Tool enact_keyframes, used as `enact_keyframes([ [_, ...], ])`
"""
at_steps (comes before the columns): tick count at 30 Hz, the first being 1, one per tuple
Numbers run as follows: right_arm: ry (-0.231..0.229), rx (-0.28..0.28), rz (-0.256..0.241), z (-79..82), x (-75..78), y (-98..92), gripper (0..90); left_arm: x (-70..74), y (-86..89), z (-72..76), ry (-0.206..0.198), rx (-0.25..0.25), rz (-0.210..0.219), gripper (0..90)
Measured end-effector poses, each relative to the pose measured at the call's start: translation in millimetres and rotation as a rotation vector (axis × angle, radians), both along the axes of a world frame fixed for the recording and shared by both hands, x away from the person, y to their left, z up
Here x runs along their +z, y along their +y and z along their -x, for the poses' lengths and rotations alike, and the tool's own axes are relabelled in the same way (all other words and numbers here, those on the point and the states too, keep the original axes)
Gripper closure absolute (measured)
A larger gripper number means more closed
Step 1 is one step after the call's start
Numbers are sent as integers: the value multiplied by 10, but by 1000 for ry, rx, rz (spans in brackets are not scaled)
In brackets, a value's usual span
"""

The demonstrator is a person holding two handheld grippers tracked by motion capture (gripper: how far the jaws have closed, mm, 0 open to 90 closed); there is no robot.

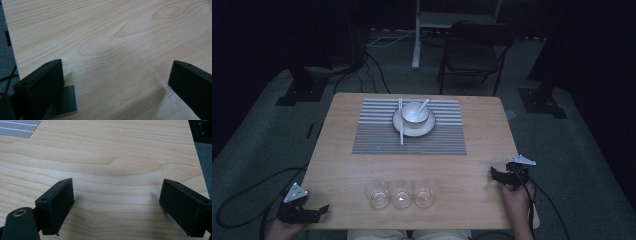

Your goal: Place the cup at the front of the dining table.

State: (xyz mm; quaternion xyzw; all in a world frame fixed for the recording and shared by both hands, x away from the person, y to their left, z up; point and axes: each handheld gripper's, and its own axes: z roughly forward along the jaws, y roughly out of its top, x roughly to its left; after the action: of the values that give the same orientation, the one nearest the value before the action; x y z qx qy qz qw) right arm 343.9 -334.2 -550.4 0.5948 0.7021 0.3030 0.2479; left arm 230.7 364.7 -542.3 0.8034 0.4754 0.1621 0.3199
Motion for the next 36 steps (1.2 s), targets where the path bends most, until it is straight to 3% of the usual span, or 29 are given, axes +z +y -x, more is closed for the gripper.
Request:
enact_keyframes([
  [3, -1, 0, -1, 3, 0, 1, 118, 33, -27, -6, -14, -7, -8, 8],
  [5, 0, 0, -1, 3, 0, 2, 118, 56, -32, -6, -11, -15, 10, 8],
  [14, 0, 0, -1, 3, 0, 1, 118, 107, -49, 2, 0, -23, 9, 8],
  [19, 0, 0, -1, 3, 0, 1, 118, 139, -101, 2, 0, -49, 22, 8],
  [20, 0, 0, -1, 3, 0, 1, 118, 148, -117, -2, 15, -65, 31, 8],
  [24, 0, -1, 0, 4, -1, 2, 118, 157, -199, -23, 33, -93, 6, 8],
  [36, 0, -4, -1, 8, -1, 5, 118, 216, -305, -107, 24, -131, 22, 8],
])
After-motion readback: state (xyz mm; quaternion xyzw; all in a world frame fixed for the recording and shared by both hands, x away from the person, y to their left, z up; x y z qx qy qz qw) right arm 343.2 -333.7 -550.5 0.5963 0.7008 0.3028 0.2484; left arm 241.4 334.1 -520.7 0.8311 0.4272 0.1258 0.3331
